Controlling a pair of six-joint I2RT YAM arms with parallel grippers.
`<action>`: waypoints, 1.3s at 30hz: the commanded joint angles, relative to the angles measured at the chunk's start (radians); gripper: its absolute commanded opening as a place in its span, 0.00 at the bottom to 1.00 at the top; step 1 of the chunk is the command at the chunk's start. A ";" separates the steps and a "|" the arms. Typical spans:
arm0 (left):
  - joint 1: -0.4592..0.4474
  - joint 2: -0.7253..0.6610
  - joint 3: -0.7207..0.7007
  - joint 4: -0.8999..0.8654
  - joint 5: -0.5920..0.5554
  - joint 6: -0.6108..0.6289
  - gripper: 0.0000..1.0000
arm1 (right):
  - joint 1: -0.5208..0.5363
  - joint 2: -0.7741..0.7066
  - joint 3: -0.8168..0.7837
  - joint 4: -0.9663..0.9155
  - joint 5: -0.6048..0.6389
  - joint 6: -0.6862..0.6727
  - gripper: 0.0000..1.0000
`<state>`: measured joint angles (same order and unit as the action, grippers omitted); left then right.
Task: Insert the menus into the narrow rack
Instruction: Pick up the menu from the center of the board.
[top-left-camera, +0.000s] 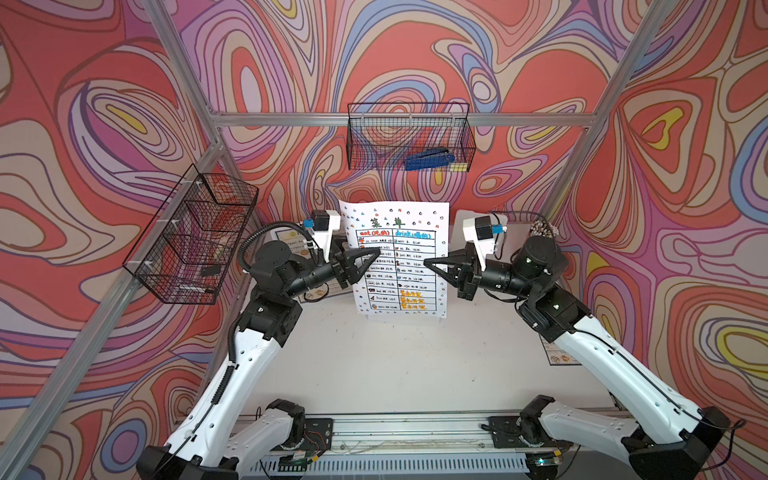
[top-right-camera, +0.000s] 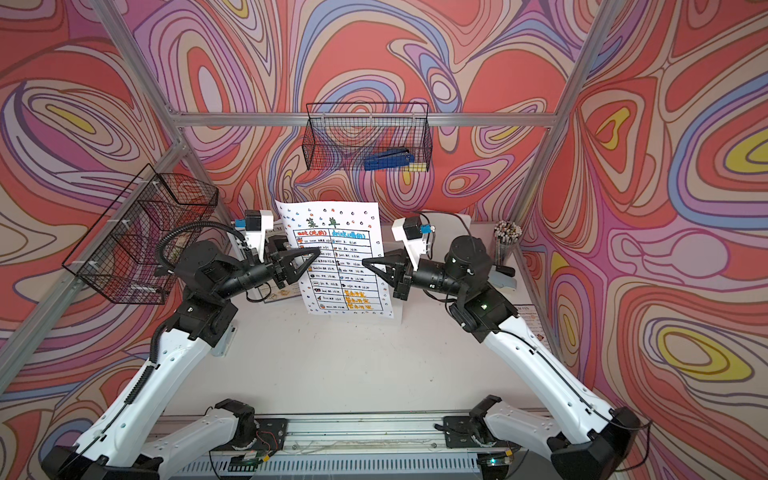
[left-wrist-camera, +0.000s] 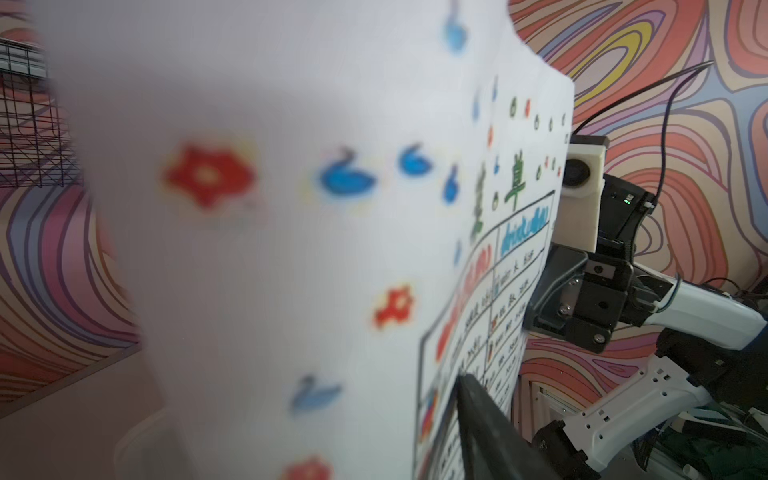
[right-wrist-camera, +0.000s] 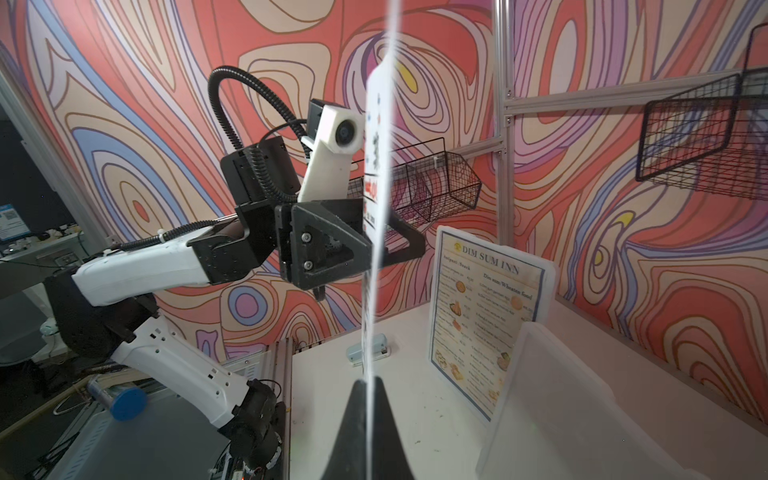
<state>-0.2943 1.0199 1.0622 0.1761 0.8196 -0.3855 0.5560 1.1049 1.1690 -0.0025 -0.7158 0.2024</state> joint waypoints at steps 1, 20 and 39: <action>0.005 -0.024 -0.005 0.038 0.033 0.000 0.39 | 0.004 0.017 0.041 -0.036 0.118 -0.016 0.00; 0.005 -0.015 0.009 -0.028 -0.021 0.042 0.22 | 0.004 0.012 0.050 -0.058 0.253 -0.008 0.00; 0.004 0.011 0.014 -0.045 -0.018 0.066 0.25 | 0.005 -0.006 0.083 -0.070 0.269 0.003 0.00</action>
<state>-0.2943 1.0279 1.0622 0.1375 0.8032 -0.3420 0.5560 1.1137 1.2243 -0.0757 -0.4500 0.1993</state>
